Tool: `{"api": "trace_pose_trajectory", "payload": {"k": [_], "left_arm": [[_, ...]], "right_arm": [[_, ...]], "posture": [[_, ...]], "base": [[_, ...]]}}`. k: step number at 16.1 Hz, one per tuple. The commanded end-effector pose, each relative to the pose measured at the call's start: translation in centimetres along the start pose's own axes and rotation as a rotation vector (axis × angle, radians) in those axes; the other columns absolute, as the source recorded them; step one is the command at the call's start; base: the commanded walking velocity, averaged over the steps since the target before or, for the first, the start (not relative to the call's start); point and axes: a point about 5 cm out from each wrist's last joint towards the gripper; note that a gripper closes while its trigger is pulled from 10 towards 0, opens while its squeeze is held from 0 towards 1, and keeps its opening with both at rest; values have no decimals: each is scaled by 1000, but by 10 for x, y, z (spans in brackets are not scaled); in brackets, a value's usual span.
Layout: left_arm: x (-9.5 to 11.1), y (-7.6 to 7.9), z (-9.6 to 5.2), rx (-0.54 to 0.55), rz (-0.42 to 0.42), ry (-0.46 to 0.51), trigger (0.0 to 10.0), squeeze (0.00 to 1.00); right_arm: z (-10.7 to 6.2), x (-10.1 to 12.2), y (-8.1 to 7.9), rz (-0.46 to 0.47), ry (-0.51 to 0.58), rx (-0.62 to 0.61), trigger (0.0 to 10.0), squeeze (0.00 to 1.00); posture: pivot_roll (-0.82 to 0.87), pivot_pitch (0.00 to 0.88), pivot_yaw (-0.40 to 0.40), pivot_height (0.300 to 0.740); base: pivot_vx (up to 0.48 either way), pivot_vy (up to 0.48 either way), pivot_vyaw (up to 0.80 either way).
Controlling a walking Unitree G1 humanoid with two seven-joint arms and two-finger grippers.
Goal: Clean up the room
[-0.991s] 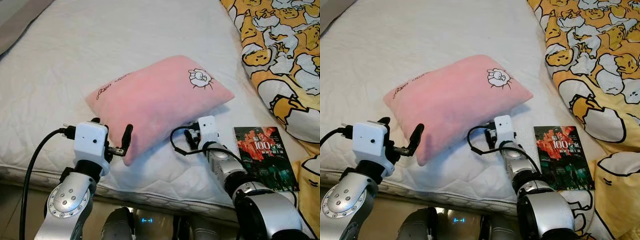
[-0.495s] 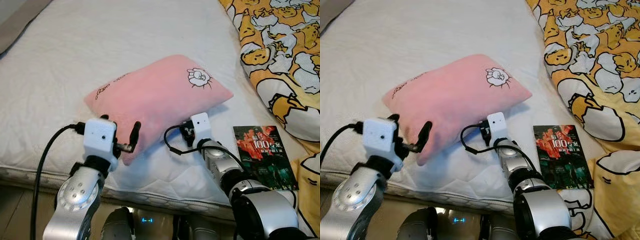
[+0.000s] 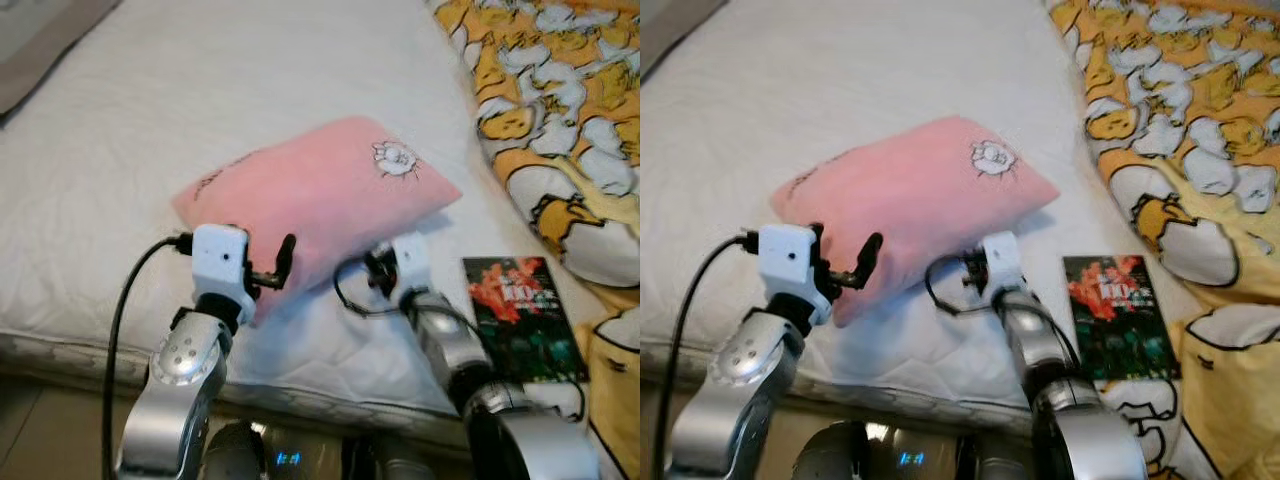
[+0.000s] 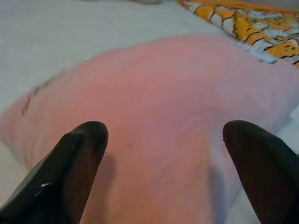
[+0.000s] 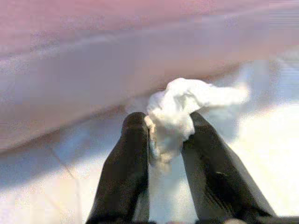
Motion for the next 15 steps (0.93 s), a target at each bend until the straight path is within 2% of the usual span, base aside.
{"api": "trace_pose_trajectory", "payload": {"k": [1,3,6,9,11,14,15], "left_arm": [[-5,-3,1,18,-25,-18,10000,0],[-14,-10,11,43,-38,-31,10000,0],[-16,-4,25,14,-26,-4,10000,0],[-19,-1,26,-16,5,-7,10000,0],[-27,-9,26,11,46,-19,10000,0],[-29,-5,24,-22,59,-10,10000,0],[-28,-5,20,-67,102,9,10000,0]], "right_arm": [[-4,5,8,13,50,-25,0,0],[-37,5,18,8,180,-91,0,0],[-79,21,23,-45,306,-196,0,0],[-106,31,27,-63,366,-273,0,0],[-129,37,28,-41,369,-345,0,0],[-135,37,23,-34,363,-341,0,0],[-133,37,21,-26,357,-333,0,0]], "posture": [[132,52,-87,740],[97,0,-86,740],[41,0,-81,740],[19,0,-67,740],[4,0,-54,740],[-4,0,-46,740],[-5,0,-46,740]], "base": [[0,0,0],[0,0,0],[0,0,0],[0,0,0],[0,0,0],[0,0,0],[0,0,0]]}}
Point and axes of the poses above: a point about 5 cm out from each wrist's last joint towards the gripper, its own z axis pointing out of the wrist towards the gripper, its own x axis along the axis of the wrist's last joint, y = z × x, and after that the axes turned 2 degrees about z, right-handed
